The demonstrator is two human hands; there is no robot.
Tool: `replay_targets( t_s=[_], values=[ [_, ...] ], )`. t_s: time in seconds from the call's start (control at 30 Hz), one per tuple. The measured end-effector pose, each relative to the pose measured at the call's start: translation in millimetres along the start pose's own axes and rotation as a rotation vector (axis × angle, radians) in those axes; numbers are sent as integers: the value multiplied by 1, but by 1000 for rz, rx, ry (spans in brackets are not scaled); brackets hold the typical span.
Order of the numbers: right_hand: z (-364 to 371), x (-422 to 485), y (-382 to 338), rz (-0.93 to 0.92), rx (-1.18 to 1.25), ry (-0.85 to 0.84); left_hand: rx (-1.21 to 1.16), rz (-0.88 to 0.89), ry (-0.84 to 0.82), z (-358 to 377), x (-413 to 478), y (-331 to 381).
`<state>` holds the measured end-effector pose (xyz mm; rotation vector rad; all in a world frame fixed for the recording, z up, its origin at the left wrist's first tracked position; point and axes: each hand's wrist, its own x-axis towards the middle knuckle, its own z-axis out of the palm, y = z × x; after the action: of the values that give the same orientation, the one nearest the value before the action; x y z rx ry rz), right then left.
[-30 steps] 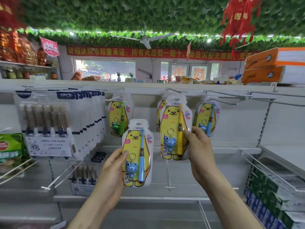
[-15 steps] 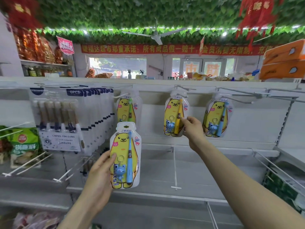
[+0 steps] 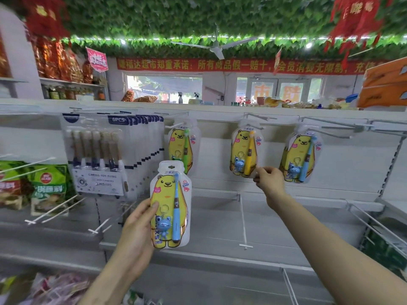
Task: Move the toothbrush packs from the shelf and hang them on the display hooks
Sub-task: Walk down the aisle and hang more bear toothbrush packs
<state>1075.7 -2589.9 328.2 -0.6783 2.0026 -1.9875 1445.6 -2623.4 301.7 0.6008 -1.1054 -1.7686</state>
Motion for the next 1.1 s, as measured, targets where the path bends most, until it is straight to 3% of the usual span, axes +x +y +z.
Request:
replay_targets(
  t_s=[0.17, 0.33, 0.5, 0.77, 1.1],
  values=[
    [-1, -59, 5, 39, 10, -82, -21, -4, -39, 0, 0, 8],
    [26, -157, -31, -56, 50, -388, -30, -8, -121, 0, 6, 14],
    [48, -220, -58, -118, 86, -553, -31, -11, -209, 3, 3, 18],
    [1, -242, -60, -189, 167, -266, -97, -67, -411, 52, -15, -1],
    [-139, -216, -61, -223, 182, -77, 192, 63, -571, 175, -46, -41]
  ],
)
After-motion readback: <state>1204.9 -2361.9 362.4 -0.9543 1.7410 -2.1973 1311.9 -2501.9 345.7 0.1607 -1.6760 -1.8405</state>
